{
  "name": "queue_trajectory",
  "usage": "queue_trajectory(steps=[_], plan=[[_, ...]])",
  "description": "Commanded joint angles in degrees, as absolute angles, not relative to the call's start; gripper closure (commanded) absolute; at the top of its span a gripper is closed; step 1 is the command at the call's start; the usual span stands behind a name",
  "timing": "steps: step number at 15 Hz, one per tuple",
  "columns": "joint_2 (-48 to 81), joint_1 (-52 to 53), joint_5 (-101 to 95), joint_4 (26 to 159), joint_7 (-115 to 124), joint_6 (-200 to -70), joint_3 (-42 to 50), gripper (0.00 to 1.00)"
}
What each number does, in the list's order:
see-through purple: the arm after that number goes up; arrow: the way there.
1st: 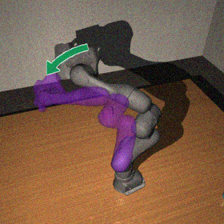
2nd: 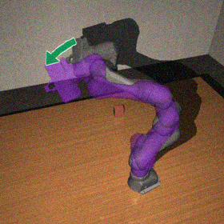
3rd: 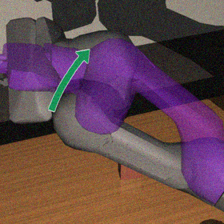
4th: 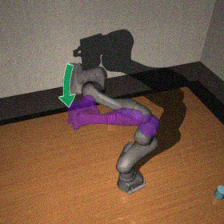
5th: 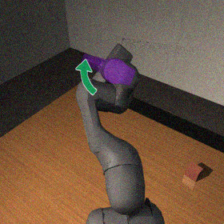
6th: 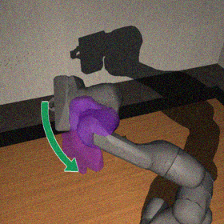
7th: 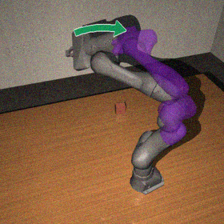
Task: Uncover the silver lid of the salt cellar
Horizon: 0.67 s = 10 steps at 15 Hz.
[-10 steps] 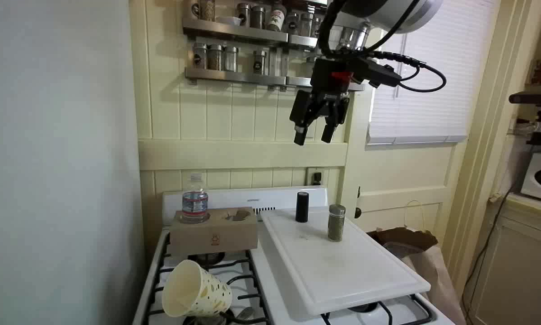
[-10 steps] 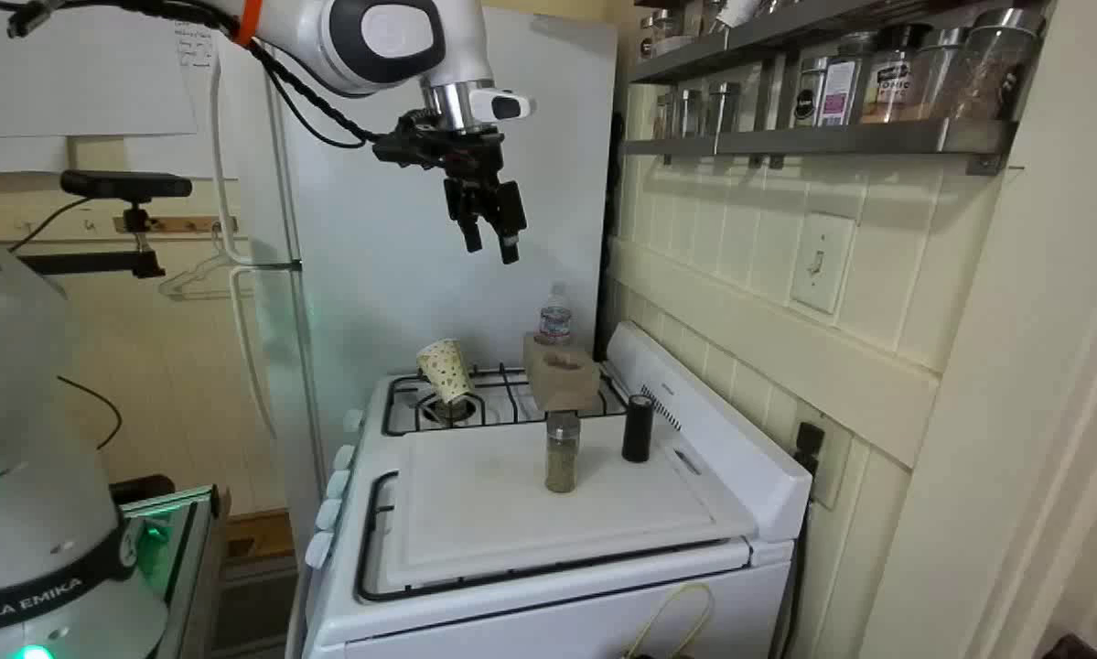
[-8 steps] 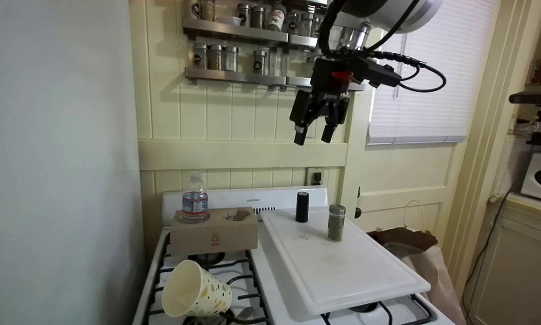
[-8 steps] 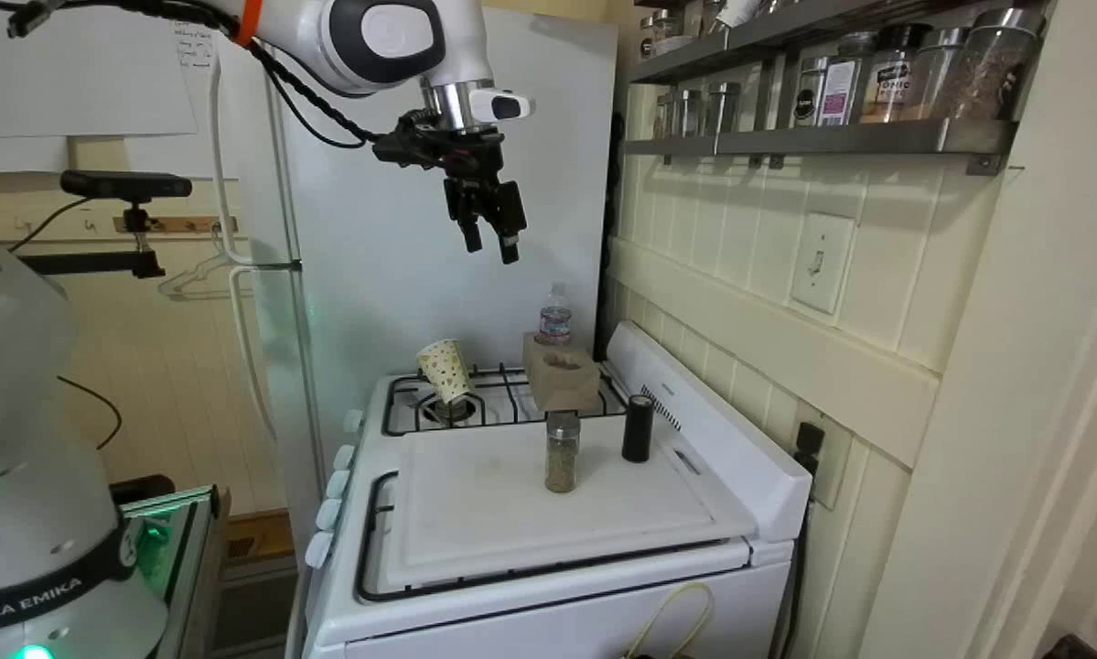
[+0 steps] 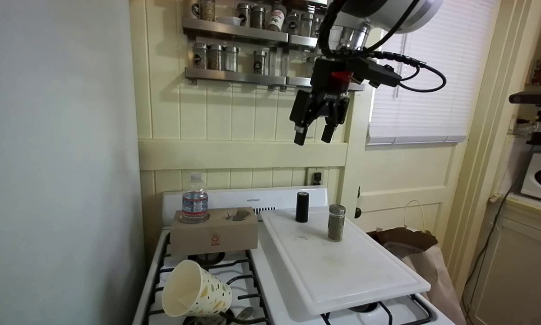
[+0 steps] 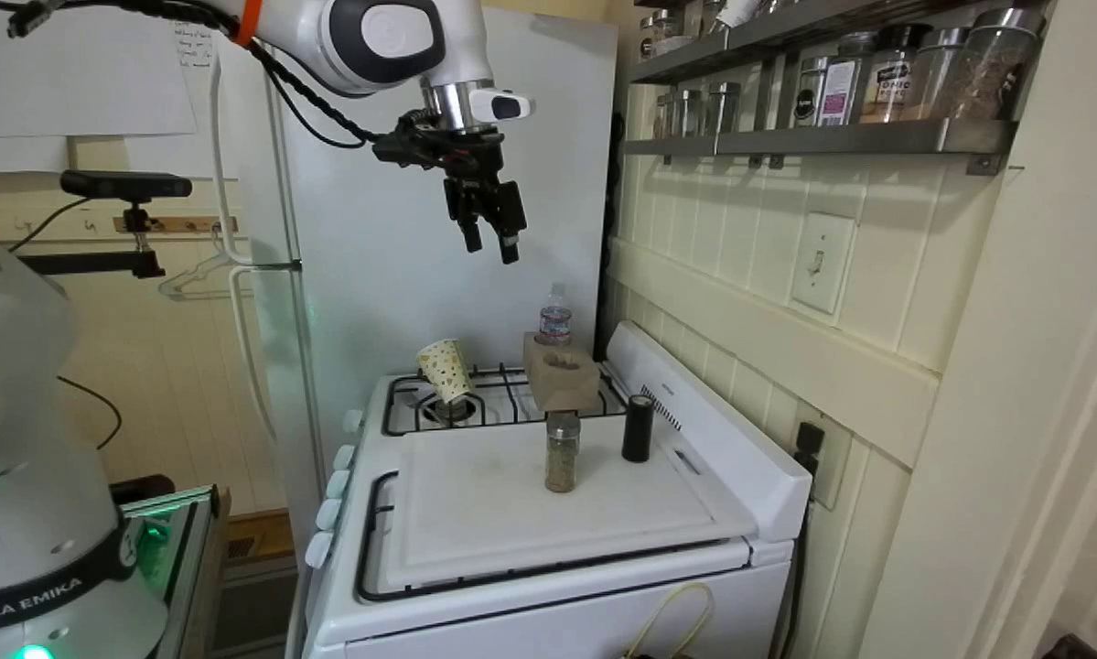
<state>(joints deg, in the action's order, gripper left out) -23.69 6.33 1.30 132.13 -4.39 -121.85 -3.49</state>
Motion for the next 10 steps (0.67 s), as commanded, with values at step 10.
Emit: queue_trajectory(steps=[10], plan=[[-24.05,5.36,0.96,133.71,-2.54,-123.07,-3.70,0.00]])
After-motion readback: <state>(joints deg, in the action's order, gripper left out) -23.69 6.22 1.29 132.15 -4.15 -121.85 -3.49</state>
